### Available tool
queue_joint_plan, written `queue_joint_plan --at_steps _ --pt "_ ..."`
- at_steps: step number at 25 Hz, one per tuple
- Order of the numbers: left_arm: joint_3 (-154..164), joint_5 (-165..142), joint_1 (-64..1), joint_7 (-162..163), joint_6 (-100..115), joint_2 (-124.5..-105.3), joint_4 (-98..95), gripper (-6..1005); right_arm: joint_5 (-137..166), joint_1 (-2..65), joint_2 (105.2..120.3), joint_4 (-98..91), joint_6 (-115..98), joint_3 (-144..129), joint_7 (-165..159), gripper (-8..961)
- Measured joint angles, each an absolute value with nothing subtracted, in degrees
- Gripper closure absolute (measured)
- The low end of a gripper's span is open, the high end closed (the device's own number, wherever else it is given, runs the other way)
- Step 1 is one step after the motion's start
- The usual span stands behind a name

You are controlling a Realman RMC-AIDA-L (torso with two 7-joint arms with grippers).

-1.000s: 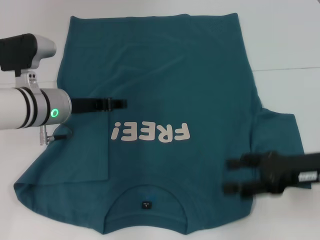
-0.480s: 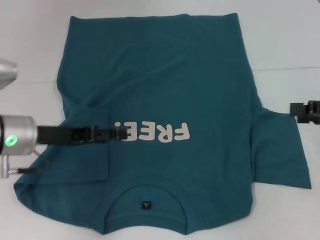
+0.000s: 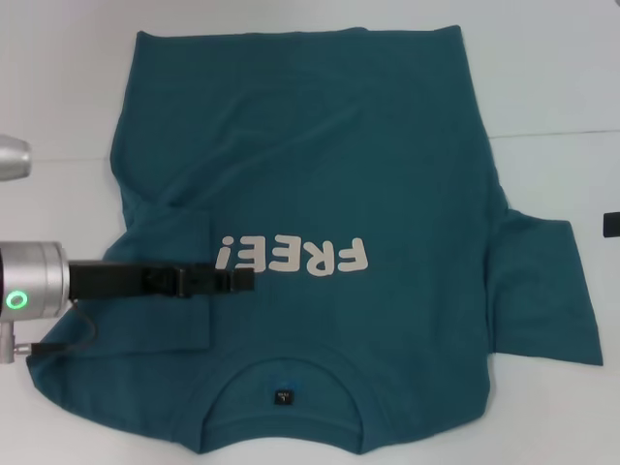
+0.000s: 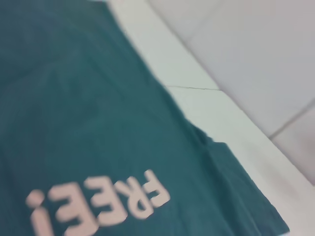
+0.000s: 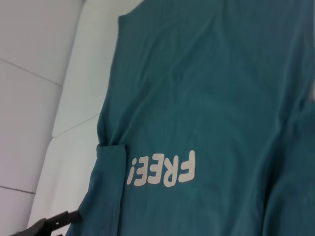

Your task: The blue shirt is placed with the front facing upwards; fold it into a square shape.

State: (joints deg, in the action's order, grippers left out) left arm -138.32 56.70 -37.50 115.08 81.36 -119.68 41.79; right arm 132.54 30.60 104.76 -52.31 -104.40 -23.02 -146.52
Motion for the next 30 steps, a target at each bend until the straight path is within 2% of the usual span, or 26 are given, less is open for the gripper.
queue_joint_plan --at_steps 3,7,9,30 --pt "-138.2 57.91 -37.22 106.75 81.64 -120.63 43.79 144 133.42 30.3 104.49 -52.28 -104.55 -22.87 -148.38 39" --pt "-137.87 58.56 -35.67 96.6 81.34 -123.36 48.41 145 137.0 30.29 104.35 -52.25 -104.25 -22.35 -149.8 39" --pt "-137.37 58.58 -35.53 94.56 81.14 -123.89 49.27 145 138.24 30.08 104.34 -52.22 -103.57 -21.86 -150.32 39" --pt "-135.46 58.94 -35.59 94.99 79.73 -123.75 49.13 151 146.16 29.78 104.0 -51.62 -96.32 -20.48 -154.06 41"
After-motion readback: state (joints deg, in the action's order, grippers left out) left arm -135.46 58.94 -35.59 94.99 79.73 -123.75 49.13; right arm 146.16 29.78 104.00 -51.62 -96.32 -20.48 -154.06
